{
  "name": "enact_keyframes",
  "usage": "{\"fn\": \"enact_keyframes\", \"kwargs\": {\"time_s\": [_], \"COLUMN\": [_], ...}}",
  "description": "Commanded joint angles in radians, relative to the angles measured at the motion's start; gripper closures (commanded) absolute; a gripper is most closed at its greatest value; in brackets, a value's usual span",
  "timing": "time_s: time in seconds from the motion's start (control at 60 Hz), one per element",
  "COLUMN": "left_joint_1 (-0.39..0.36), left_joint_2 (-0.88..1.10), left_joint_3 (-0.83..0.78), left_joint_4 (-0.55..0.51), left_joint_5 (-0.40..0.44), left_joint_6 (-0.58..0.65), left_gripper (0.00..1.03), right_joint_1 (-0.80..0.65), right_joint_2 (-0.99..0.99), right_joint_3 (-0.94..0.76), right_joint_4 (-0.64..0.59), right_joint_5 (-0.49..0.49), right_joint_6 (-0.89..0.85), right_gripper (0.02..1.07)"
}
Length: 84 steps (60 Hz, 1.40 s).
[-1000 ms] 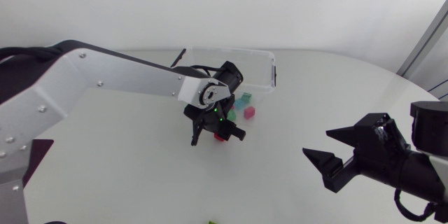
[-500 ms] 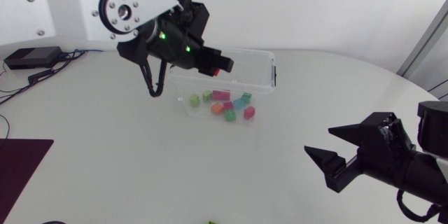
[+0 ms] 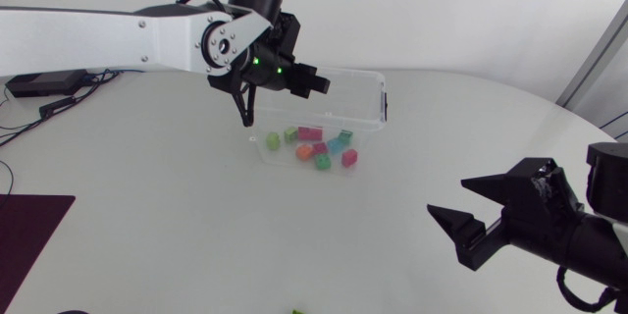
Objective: Pick up the duplo bricks and place them in the container
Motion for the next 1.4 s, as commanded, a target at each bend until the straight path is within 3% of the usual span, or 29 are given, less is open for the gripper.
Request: {"fn": "enact_keyframes", "kwargs": {"time_s": [0.0,0.033,0.167,0.5,1.05,1.167,1.283,1.383], "left_joint_1": [0.023,0.031,0.058,0.204,0.462,0.502,0.494,0.394], "left_joint_2": [0.016,0.016,-0.033,-0.280,-0.667,-0.708,-0.714,-0.766], "left_joint_3": [0.031,0.026,-0.015,-0.279,-0.804,-0.865,-0.877,-0.910], "left_joint_4": [0.018,0.017,0.017,0.093,0.459,0.489,0.472,0.413], "left_joint_5": [-0.008,-0.009,-0.009,-0.011,-0.047,-0.047,-0.028,0.032], "left_joint_6": [0.020,0.023,0.033,0.079,0.227,0.251,0.264,0.296], "left_gripper": [0.30,0.21,0.05,0.05,0.05,0.05,0.05,0.05], "right_joint_1": [-0.008,-0.008,-0.022,-0.147,-0.187,-0.187,-0.186,-0.151], "right_joint_2": [-0.005,-0.005,-0.028,-0.088,-0.143,-0.147,-0.139,-0.131], "right_joint_3": [-0.029,-0.029,-0.028,-0.055,-0.150,-0.157,-0.163,-0.160], "right_joint_4": [-0.004,-0.002,0.016,0.122,0.277,0.283,0.275,0.258], "right_joint_5": [0.008,0.010,0.022,0.042,0.083,0.086,0.086,0.097], "right_joint_6": [-0.014,-0.014,-0.012,-0.015,-0.014,-0.014,-0.014,-0.014], "right_gripper": [0.12,0.12,0.12,0.11,0.11,0.11,0.11,0.11]}}
